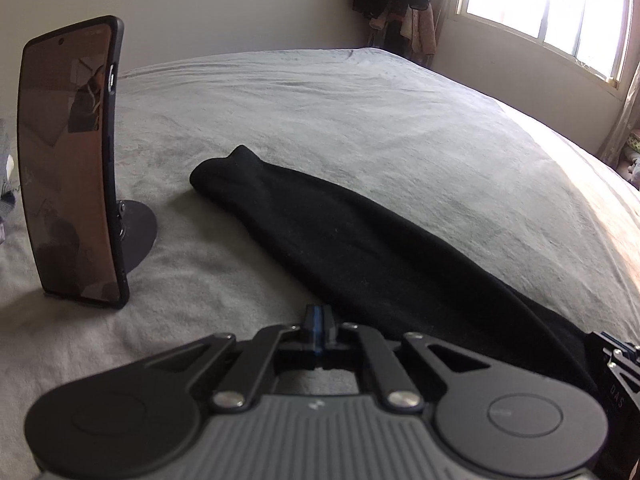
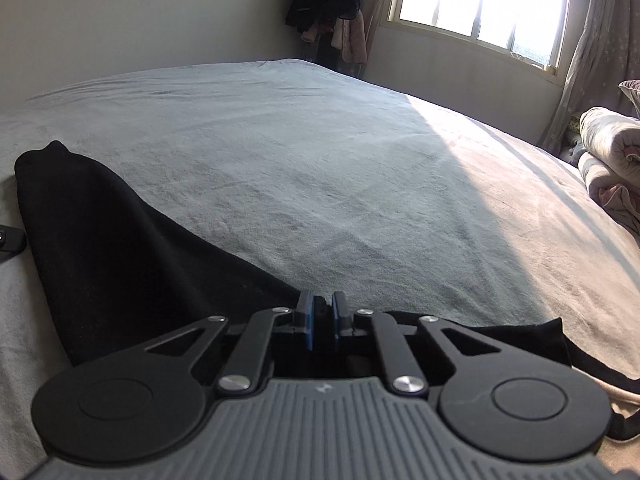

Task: Fold clothes

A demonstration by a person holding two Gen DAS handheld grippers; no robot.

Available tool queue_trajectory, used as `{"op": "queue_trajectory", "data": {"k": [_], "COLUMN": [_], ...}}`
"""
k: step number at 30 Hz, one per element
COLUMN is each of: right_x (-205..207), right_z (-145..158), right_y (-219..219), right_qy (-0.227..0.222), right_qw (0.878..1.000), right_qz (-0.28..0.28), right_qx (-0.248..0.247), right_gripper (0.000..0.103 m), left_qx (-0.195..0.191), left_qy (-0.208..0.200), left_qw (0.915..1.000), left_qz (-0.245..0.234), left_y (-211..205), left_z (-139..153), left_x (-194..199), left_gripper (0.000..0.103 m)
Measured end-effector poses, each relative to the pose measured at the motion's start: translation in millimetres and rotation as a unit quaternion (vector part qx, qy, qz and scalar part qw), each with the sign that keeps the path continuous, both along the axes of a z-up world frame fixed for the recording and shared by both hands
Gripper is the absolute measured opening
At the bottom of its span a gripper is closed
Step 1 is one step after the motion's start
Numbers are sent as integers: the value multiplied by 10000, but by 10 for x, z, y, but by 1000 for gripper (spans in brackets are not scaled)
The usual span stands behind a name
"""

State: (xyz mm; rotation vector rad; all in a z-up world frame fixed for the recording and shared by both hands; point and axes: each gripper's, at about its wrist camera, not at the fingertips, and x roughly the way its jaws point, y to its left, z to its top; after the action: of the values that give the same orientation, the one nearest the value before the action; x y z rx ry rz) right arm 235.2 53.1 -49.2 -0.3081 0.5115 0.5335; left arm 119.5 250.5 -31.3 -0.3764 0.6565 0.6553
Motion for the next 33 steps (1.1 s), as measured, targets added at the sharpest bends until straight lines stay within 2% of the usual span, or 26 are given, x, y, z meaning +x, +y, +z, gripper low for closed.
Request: {"op": "queue_trajectory", "data": {"k": [2,4,5,6,7,8,9,10,12,13,14,15,17,19,21,23,24,26,29,31,32,33], "right_x": [27,61,75,88,93,89,84,80,69,56,37,16,-31,-107,-223,-348,-411,-516,-592,-606,-602,-592], "right_z": [20,39,41,39,39,39,40,40,60,91,136,182,271,324,328,312,289,226,104,79,84,96], "right_y": [-33,-86,-101,-108,-108,-101,-93,-86,-90,-113,-146,-179,-236,-226,-133,-23,36,153,299,329,330,327], "right_qy": [-33,22,77,140,173,175,176,177,197,192,174,197,387,708,843,931,958,906,668,605,592,578], "right_qw": [9998,9991,9989,9986,9985,9986,9987,9987,9987,9986,9982,9976,9940,9848,9755,9641,9587,9550,9605,9606,9609,9620], "right_qz": [-166,-305,-298,-275,-256,-243,-230,-216,-198,-192,-162,-49,398,1101,1705,2268,2508,2744,2696,2709,2700,2662], "right_qx": [119,288,356,419,447,438,428,419,416,461,549,664,938,1138,1107,1020,940,672,181,113,135,170], "right_gripper": [9,9,9,11,11,13,17,18,24,27,35,40,41,41,41,41,41,41,39,34,25,9], "left_qx": [-186,-581,-810,-1043,-1233,-1328,-1374,-1325,-1220,-1114,-1008,-937,-931,-838,-735,-786,-864,-1055,-1252,-1231,-1142,-1007], "left_qy": [-119,-383,-527,-693,-840,-921,-969,-955,-915,-839,-763,-710,-677,-521,-349,-329,-381,-579,-844,-1003,-1043,-1006], "left_qw": [9997,9975,9952,9919,9886,9866,9855,9863,9882,9902,9920,9931,9934,9951,9967,9963,9955,9927,9883,9867,9870,9887], "left_qz": [-72,-141,-172,-191,-211,-226,-231,-218,-160,-111,-62,-23,16,50,9,-58,-72,2,204,350,427,464], "left_y": [50,131,172,216,248,266,276,269,249,238,227,224,238,214,183,211,251,351,477,530,529,518], "left_z": [5,-1,-8,-19,-28,-35,-43,-54,-68,-70,-71,-72,-71,-23,24,44,41,18,-33,-62,-75,-86], "left_x": [-34,-71,-86,-100,-105,-96,-82,-62,-37,-26,-15,-11,-26,-44,-65,-93,-104,-141,-156,-158,-155,-139], "left_gripper": [0,4,17,25,40,48,48,47,39,33,14,6,3,3,3,3,8,10,12,12,12,9]}}
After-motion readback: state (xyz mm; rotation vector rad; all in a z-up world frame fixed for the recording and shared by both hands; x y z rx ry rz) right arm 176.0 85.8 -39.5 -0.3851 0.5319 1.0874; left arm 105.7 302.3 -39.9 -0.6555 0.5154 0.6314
